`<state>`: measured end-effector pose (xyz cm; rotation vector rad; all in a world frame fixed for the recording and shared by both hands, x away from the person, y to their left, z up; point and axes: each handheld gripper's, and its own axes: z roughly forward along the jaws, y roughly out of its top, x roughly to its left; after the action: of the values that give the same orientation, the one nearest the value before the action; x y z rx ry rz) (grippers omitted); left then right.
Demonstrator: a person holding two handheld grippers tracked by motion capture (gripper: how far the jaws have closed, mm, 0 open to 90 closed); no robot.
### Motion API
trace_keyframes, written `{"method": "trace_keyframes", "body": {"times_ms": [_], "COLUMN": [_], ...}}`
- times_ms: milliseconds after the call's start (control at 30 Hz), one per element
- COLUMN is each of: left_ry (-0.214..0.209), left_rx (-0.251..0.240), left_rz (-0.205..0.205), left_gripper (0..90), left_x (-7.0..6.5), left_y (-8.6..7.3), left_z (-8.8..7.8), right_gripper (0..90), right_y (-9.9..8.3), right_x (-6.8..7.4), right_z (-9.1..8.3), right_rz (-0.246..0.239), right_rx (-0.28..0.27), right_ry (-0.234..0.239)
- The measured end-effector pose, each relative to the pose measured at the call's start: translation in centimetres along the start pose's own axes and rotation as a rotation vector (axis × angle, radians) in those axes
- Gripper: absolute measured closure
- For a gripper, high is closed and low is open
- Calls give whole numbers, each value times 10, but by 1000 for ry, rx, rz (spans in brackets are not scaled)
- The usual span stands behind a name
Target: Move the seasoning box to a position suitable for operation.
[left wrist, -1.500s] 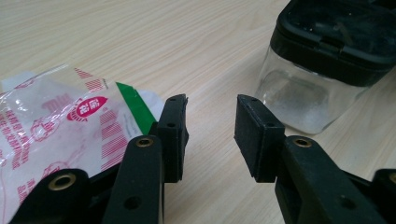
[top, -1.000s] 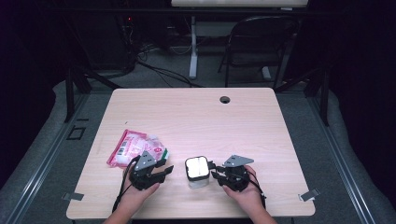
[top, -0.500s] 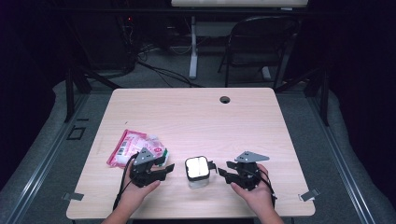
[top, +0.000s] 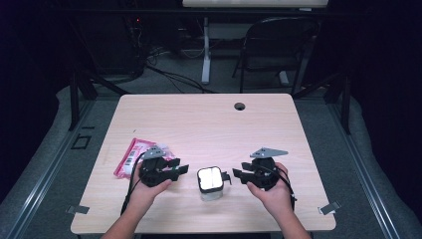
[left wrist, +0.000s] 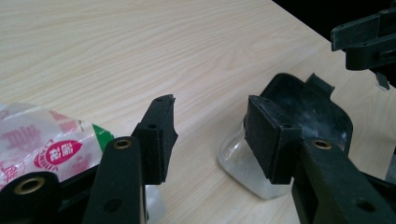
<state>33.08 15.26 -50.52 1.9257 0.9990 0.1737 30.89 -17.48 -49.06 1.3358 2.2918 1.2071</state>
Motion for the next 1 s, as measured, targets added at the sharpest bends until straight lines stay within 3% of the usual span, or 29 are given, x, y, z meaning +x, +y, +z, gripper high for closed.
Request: {"method": "trace_keyframes", "body": {"times_ms": [133, 200, 267, 300, 333, 500, 633, 1000], "left_ry": [6, -21, -20, -12, -1, 6, -18, -51], "left_rx": [11, 19, 21, 17, 19, 48, 78, 130], "left_rz": [5, -13, -21, -11, 31, 50, 48, 81], "left_gripper": [502, 544, 602, 635, 678, 757, 820, 859], "left_x": [-3, -4, -6, -8, -12, -16, -17, -24], "left_y": [7, 9, 8, 7, 4, -4, -10, -16], "left_z": [7, 11, 13, 13, 13, 13, 15, 19], "right_gripper": [629, 662, 710, 742, 792, 825, 837, 841], "right_y": [9, 12, 14, 14, 11, 5, 2, -2], "right_x": [4, 7, 10, 11, 15, 20, 18, 19], "right_z": [4, 6, 8, 10, 11, 12, 15, 20], "right_rz": [39, 53, 65, 72, 91, 69, 110, 121], "right_rx": [20, 36, 39, 29, 19, 11, 23, 34], "right_ry": [63, 76, 76, 84, 77, 49, 64, 72]}}
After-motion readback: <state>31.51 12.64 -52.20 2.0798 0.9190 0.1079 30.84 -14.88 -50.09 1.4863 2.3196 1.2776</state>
